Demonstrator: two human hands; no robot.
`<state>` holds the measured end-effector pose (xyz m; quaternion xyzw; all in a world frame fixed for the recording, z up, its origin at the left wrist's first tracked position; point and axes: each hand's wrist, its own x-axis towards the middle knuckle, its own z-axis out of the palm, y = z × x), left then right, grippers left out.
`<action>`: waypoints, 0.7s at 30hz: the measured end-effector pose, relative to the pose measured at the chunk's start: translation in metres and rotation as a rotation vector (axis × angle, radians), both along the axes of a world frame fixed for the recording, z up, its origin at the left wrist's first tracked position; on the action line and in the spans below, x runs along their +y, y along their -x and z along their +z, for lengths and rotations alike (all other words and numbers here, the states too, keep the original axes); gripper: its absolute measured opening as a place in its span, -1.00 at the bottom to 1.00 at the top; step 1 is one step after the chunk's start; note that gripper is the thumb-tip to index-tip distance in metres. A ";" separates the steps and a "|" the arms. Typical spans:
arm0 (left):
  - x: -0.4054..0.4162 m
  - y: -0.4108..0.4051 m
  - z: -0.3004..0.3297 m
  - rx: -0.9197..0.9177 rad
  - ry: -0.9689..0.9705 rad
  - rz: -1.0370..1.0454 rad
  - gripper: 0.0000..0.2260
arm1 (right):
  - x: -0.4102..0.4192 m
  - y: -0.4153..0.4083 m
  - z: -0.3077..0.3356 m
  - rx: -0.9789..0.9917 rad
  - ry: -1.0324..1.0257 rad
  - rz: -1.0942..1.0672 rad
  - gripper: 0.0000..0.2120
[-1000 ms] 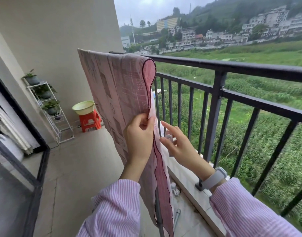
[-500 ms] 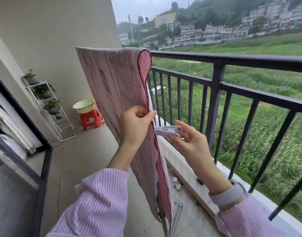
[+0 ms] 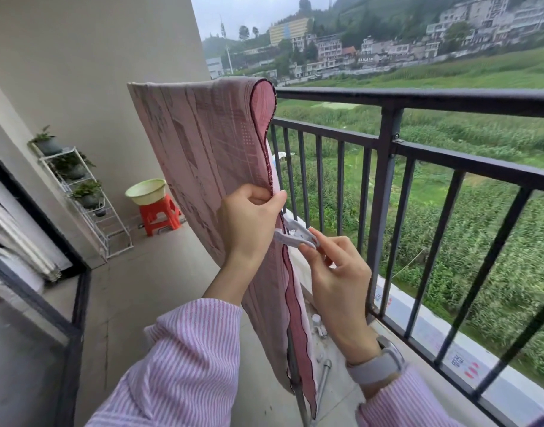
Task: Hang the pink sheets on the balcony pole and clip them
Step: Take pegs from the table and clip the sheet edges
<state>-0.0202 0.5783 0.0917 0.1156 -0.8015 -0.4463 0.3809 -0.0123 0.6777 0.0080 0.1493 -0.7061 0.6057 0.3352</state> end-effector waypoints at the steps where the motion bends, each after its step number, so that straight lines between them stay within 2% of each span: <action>1: 0.000 0.001 0.000 0.002 -0.015 -0.005 -0.86 | -0.006 0.003 0.000 -0.002 0.006 -0.014 -0.74; 7: -0.004 -0.003 -0.005 0.042 -0.058 -0.114 -0.87 | -0.021 0.019 -0.013 -0.090 -0.044 -0.006 -0.72; 9: -0.006 -0.010 -0.019 0.096 -0.069 -0.200 -0.96 | -0.018 0.016 -0.026 -0.113 -0.085 0.046 -0.63; 11: -0.008 -0.019 -0.046 0.171 -0.041 -0.246 -0.93 | -0.010 0.008 -0.041 -0.128 -0.127 0.086 -0.47; 13: -0.013 -0.028 -0.084 0.210 0.014 -0.278 -0.88 | 0.001 -0.001 -0.057 -0.154 -0.183 0.058 -0.41; 16: -0.021 -0.041 -0.150 0.102 0.133 -0.382 -0.79 | 0.021 -0.023 -0.093 -0.272 -0.265 -0.118 -0.47; 21: -0.009 -0.060 -0.237 -0.287 0.367 -0.754 -0.61 | 0.042 -0.097 -0.169 -0.616 -0.356 -0.395 -0.53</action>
